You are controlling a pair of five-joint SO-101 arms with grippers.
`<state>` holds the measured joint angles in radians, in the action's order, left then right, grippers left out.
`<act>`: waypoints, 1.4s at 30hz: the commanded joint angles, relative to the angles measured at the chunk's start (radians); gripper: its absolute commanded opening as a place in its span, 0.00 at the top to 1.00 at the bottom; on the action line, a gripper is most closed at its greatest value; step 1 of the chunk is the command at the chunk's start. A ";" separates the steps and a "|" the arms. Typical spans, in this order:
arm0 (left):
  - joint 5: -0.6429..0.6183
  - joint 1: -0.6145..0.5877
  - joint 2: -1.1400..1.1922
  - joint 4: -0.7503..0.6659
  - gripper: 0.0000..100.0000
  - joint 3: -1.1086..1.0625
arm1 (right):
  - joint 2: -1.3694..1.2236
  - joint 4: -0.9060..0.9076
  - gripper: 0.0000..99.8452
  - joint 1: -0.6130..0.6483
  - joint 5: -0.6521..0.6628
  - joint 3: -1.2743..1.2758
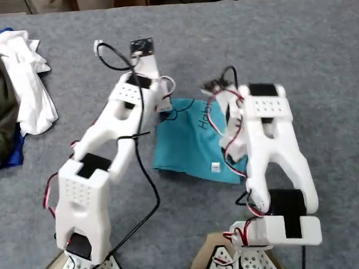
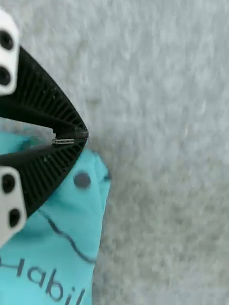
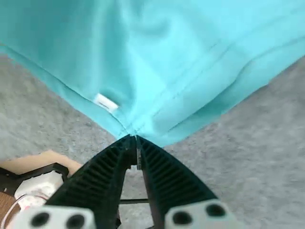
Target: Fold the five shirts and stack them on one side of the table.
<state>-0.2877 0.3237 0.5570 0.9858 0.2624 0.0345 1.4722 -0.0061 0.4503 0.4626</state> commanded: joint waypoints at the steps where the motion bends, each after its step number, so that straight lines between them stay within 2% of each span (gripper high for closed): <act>1: -0.011 0.048 0.041 0.021 0.98 0.120 | 0.019 -0.091 0.99 -0.042 0.012 0.091; 8: -0.011 0.054 0.134 0.026 0.98 0.164 | -0.114 -0.146 0.99 -0.065 0.012 0.111; 15: -0.003 0.055 0.143 0.071 0.98 0.201 | -0.091 -0.106 0.99 -0.071 0.012 -0.004; 23: -0.002 0.054 0.145 0.071 0.98 0.198 | -0.091 -0.138 0.99 -0.154 0.061 -0.021; 27: 0.055 0.054 0.145 0.075 0.98 0.201 | -0.079 -0.112 0.99 -0.159 0.075 -0.027; 30: 0.068 0.052 0.134 0.086 0.98 0.201 | -0.036 -0.018 0.99 -0.160 0.074 -0.101; 36: 0.109 0.063 0.110 0.305 0.98 0.391 | 0.128 0.141 0.99 -0.229 0.063 -0.262; 42: 0.109 0.048 0.101 0.483 0.80 0.540 | 0.203 0.196 0.99 -0.231 -0.068 -0.248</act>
<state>-0.1956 0.3728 0.7104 1.3832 0.6997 0.1788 1.6487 -0.2271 0.4503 0.2401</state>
